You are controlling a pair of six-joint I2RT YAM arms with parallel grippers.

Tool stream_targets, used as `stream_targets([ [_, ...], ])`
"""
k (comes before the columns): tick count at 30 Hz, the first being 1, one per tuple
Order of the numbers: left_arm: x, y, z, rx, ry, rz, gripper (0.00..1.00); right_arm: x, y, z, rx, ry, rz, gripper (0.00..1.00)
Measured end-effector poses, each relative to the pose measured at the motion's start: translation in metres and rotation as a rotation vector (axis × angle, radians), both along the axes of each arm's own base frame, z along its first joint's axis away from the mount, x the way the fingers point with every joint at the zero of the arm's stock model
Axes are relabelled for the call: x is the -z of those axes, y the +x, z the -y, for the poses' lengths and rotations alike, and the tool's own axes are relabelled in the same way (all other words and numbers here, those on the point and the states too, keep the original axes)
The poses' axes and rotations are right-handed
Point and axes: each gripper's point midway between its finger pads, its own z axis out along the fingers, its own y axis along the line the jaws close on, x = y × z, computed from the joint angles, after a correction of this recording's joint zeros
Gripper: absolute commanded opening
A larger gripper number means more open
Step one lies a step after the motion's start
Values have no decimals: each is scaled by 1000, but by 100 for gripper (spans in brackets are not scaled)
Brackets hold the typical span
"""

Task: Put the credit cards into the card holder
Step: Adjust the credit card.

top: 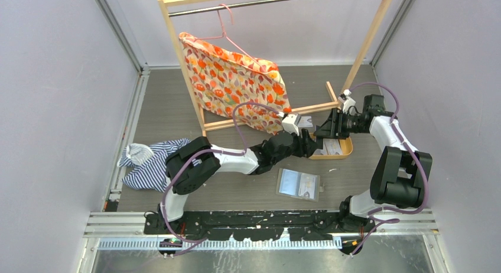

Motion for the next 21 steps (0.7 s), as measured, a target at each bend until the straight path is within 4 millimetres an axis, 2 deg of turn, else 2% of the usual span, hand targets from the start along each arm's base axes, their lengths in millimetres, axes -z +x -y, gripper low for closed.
stream_targets([
  [5, 2, 3, 6, -7, 0, -20, 41, 0, 0, 0, -4, -2, 4, 29],
  [7, 0, 3, 7, -9, -7, -25, 34, 0, 0, -1, -6, -2, 5, 29],
  [10, -1, 3, 9, -8, -11, -29, 20, -1, -1, -1, -14, -7, 16, 30],
  [12, -1, 2, 10, -7, -17, -35, 2, -2, -1, -2, -20, -13, 28, 30],
  [15, -6, -1, 13, 6, -42, -41, 0, -4, -1, -2, -26, -20, 47, 35],
  [21, -6, -9, 13, 49, -66, -49, 0, -9, -10, -2, -86, -53, 103, 64],
])
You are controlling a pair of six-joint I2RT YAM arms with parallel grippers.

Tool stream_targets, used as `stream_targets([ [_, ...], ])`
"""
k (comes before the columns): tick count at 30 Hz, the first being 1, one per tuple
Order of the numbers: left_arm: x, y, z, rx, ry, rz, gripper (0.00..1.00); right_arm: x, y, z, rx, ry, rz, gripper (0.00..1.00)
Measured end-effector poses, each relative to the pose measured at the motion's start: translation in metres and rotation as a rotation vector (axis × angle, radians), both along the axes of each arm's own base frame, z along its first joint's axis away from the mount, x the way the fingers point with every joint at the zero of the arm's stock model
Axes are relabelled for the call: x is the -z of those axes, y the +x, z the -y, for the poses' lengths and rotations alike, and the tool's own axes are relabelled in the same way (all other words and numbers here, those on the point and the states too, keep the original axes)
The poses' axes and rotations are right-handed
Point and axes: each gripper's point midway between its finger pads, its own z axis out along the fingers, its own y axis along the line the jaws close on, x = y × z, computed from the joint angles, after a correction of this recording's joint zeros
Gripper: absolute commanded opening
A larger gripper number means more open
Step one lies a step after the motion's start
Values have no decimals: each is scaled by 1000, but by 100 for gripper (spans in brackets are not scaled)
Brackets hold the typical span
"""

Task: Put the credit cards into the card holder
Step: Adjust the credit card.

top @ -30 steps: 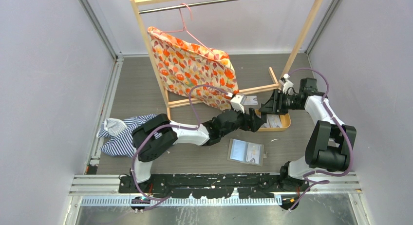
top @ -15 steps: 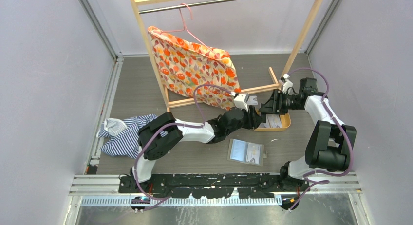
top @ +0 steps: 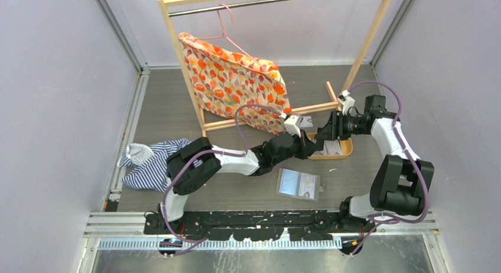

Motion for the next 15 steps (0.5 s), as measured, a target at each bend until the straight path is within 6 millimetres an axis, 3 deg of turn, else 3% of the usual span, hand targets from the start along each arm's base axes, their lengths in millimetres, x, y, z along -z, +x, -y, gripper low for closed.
stream_targets([
  [2, -1, -7, -3, 19, -12, -2, 0, -4, -8, -2, -46, -8, 22, 70],
  [9, 16, -22, -51, 2, 30, -27, 0, -32, -34, -10, -215, 2, 103, 76],
  [13, 11, -32, -71, 12, 16, -17, 0, -39, -45, -15, -262, 15, 133, 76],
  [14, 8, -37, -75, 28, 4, -9, 0, -41, -48, -15, -270, 14, 145, 80],
  [15, 5, -41, -78, 41, -10, 0, 0, -44, -50, -16, -280, 7, 166, 93],
])
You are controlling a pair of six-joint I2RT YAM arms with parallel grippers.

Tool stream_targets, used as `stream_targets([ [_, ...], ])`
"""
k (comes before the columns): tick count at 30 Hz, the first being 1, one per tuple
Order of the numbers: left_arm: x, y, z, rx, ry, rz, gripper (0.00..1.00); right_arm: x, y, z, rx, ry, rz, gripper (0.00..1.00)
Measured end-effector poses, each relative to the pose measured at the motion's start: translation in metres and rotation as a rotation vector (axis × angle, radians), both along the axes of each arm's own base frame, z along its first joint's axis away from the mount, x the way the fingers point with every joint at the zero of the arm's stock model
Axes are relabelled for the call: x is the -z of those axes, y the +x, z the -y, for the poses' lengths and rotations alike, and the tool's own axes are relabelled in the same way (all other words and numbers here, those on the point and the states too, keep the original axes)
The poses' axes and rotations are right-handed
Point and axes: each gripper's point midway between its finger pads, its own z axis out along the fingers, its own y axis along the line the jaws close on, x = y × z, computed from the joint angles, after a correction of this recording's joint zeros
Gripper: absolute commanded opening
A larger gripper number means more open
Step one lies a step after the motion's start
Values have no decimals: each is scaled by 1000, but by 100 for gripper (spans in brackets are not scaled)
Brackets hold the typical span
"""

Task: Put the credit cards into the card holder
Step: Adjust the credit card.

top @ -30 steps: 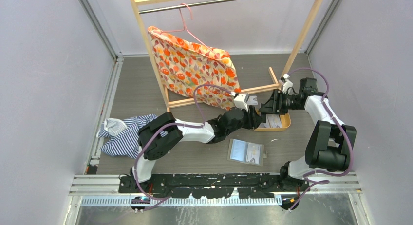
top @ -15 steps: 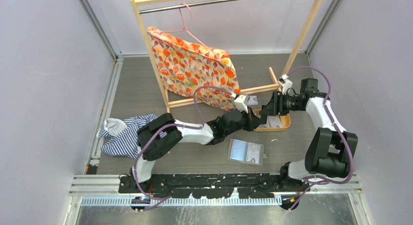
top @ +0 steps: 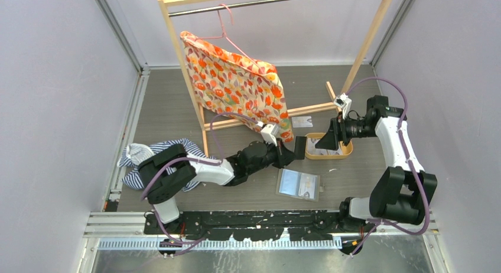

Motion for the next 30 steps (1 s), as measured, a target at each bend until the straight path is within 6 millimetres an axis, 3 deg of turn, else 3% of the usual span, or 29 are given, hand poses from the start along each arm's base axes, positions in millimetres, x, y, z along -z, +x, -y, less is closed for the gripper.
stream_targets([
  [1, -4, -5, -5, 18, -22, 11, 0, -5, -2, 0, -9, -8, 37, 99],
  [6, -14, -28, -27, 127, -104, 44, 0, -36, -14, -2, 20, -63, 250, 100],
  [10, -23, -33, -40, 181, -178, 60, 0, -56, -21, -13, -68, 19, 218, 96],
  [12, -33, -33, -44, 188, -234, 62, 0, -53, -17, -19, -147, 77, 200, 88],
  [15, -47, -33, -41, 203, -307, 62, 0, -30, -15, -25, -189, 152, 77, 81],
  [18, -56, -32, -31, 230, -352, 50, 0, -17, -35, -43, -234, 196, -61, 81],
  [22, -71, -30, -22, 249, -399, 61, 0, -19, -54, -64, -253, 212, -121, 75],
  [30, -77, -29, -16, 263, -427, 47, 0, -31, -37, -67, -155, 257, -127, 57],
])
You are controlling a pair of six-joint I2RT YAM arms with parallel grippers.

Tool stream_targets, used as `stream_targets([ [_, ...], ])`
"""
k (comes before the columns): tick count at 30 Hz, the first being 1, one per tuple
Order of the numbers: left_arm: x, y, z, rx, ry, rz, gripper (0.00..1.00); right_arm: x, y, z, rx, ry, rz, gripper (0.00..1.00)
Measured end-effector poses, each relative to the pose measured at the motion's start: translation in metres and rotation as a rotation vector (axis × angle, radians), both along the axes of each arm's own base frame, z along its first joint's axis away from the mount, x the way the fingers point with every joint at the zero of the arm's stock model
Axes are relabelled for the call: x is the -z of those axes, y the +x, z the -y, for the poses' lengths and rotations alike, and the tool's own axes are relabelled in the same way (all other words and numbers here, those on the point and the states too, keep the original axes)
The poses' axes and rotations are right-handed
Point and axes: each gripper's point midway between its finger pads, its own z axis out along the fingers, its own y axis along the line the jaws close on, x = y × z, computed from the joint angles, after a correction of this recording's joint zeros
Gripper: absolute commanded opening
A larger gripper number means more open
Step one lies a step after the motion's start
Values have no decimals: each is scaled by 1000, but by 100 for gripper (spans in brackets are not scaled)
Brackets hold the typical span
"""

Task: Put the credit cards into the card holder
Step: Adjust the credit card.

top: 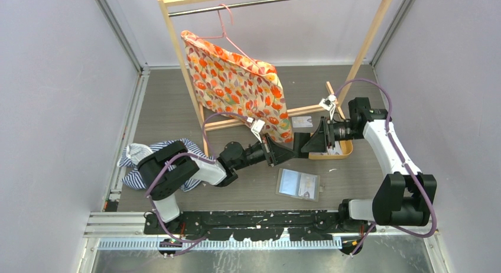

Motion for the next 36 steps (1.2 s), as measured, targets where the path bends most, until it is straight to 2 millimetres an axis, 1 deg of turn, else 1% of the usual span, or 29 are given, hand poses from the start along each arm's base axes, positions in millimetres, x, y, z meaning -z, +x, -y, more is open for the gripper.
stream_targets([
  [5, 3, -2, 1, 15, 3, -18, 0, -7, 12, 7, 61, 28, -25, 46],
  [7, 3, -3, 1, 18, 2, -18, 0, -11, 17, 11, 81, 31, -19, 39],
  [8, 3, -3, 1, 18, 2, -17, 0, -11, 18, 12, 88, 31, -19, 32],
  [10, 2, -3, 1, 19, 1, -18, 0, -12, 19, 13, 96, 32, -22, 15],
  [11, 2, -3, 1, 19, 0, -19, 1, -12, 20, 13, 97, 32, -20, 4],
  [12, 2, -3, 1, 19, 0, -20, 4, -12, 20, 13, 99, 32, -19, 2],
  [17, 8, 1, -2, -10, 6, -44, 35, -15, 17, 14, 102, 15, 17, 1],
  [18, 11, 2, -4, -24, 11, -51, 39, -13, 16, 15, 103, 0, 28, 1],
  [20, 23, 2, -14, -61, 36, -69, 51, -8, 13, 17, 108, -27, 40, 1],
  [22, 34, 0, -29, -98, 74, -81, 58, 0, 10, 18, 107, -54, 50, 1],
  [24, 38, -5, -45, -128, 106, -78, 60, 9, 6, 19, 93, -81, 65, 1],
  [27, 32, -11, -62, -155, 137, -44, 61, 27, -3, 16, 39, -128, 94, 1],
  [30, 27, -19, -70, -160, 196, 10, 68, 45, -12, 16, 5, -170, 89, 1],
  [32, 35, -32, -68, -146, 294, 65, 73, 52, -12, 19, 6, -195, 77, 1],
  [34, 45, -56, -59, -89, 397, 152, 80, 56, -9, 19, 12, -203, 67, 1],
  [36, 58, -79, -54, -34, 490, 269, 94, 60, -6, 20, 18, -207, 44, 1],
])
